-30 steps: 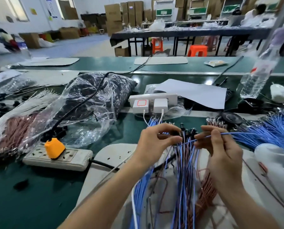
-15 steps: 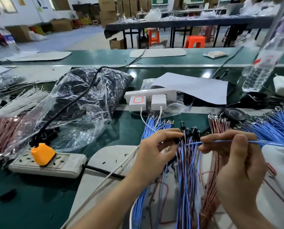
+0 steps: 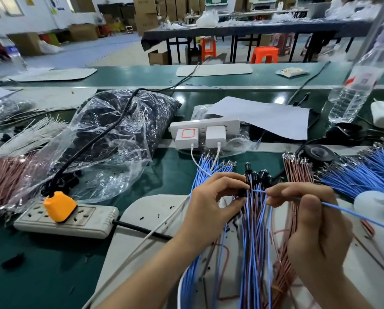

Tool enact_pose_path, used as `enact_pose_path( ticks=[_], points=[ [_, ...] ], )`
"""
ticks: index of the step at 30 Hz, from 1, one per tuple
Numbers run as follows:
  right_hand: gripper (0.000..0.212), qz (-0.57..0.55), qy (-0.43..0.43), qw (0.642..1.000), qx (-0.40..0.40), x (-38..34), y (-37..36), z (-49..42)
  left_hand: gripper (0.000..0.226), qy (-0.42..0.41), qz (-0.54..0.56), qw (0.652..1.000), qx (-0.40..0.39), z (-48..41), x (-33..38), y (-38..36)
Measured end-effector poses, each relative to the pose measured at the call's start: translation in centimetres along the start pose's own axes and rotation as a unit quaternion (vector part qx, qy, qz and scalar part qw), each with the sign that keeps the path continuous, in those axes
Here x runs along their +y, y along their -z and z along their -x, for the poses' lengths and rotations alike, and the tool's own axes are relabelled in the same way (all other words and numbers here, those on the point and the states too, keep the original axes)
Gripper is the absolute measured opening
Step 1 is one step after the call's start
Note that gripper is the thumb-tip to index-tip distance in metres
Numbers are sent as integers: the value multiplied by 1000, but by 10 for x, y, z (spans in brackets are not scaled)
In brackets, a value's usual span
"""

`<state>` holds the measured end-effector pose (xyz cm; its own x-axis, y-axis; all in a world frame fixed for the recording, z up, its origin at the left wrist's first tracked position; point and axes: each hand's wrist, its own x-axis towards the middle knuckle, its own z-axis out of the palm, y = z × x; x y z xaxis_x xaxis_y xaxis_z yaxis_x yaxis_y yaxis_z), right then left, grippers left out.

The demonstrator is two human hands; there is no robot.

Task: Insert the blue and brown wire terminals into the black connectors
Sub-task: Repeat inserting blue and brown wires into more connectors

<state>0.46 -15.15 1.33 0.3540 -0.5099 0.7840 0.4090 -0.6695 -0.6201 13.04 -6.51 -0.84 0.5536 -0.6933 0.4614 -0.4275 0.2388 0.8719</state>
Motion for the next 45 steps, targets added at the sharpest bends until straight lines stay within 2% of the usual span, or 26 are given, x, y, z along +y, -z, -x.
enact_pose_path(
  ticks=[5,7,9,11,13,17,21,25,28,36,41,45],
  points=[
    [22,18,-71,997,26,-2,0,-3,26,-6,-13,1000,-1,1,2,1],
    [13,40,-150,988,-1,3,0,-5,24,-9,8,1000,8,1,3,1],
    [18,45,-234,970,-53,10,-1,-6,22,-2,35,999,19,2,3,0],
    [19,3,-298,951,-84,12,-2,-5,20,5,47,999,22,2,3,0],
    [16,-53,-333,938,-78,12,-2,-6,20,6,57,998,19,2,3,1],
    [5,-81,-357,928,-69,12,-2,-8,25,14,66,998,7,0,5,2],
    [13,-107,-389,912,-81,13,0,-8,28,43,104,994,-7,1,6,2],
    [10,-64,-356,926,-108,11,4,-11,28,58,112,992,-18,-1,7,2],
    [20,-30,-329,934,-136,11,9,-14,27,77,121,989,-40,-2,8,4],
    [25,-36,-346,918,-191,14,13,-19,28,131,161,971,-120,-1,14,9],
    [29,-106,-364,903,-205,15,13,-18,24,163,213,950,-162,-1,14,13],
    [8,-188,-380,876,-229,14,11,-17,18,189,281,920,-196,-1,15,15]
  ],
)
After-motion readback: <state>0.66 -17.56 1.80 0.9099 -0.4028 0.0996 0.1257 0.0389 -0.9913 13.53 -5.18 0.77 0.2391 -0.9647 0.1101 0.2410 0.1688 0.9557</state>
